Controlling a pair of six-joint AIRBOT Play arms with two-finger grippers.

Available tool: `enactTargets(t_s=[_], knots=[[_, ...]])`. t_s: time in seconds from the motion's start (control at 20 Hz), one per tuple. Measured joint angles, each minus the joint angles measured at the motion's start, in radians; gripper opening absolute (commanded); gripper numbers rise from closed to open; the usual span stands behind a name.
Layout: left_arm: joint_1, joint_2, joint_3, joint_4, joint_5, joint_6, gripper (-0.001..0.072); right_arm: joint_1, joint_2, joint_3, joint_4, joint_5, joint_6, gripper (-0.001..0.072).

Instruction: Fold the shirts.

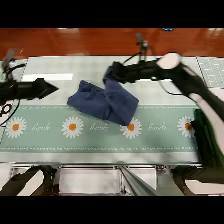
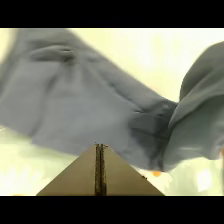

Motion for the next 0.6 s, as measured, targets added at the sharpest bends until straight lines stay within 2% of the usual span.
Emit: enactTargets(t_s=[0.2, 0.25, 0.3, 0.35, 0.6], knots=[[0.056, 0.064, -0.1, -0.001, 0.01, 0.012, 0.0021, 0.074, -0.22, 0.168, 0.085, -0.011, -0.002, 0.0029], [0.058, 0.068, -0.115, -0.003, 0.022, 0.013, 0.0021, 0.091, -0.268, 0.206, 0.108, -0.013, -0.003, 0.0056], [0.058, 0.068, -0.125, -0.004, 0.032, 0.015, 0.0021, 0.105, -0.308, 0.238, 0.13, -0.017, -0.003, 0.026], [0.056, 0.066, -0.132, -0.004, 0.037, 0.015, 0.0021, 0.121, -0.347, 0.269, 0.151, -0.02, -0.003, 0.0424], [0.041, 0.034, -0.148, -0.005, 0.076, 0.018, 0.0021, 0.141, -0.433, 0.343, 0.189, 0.028, 0.003, 0.0413]])
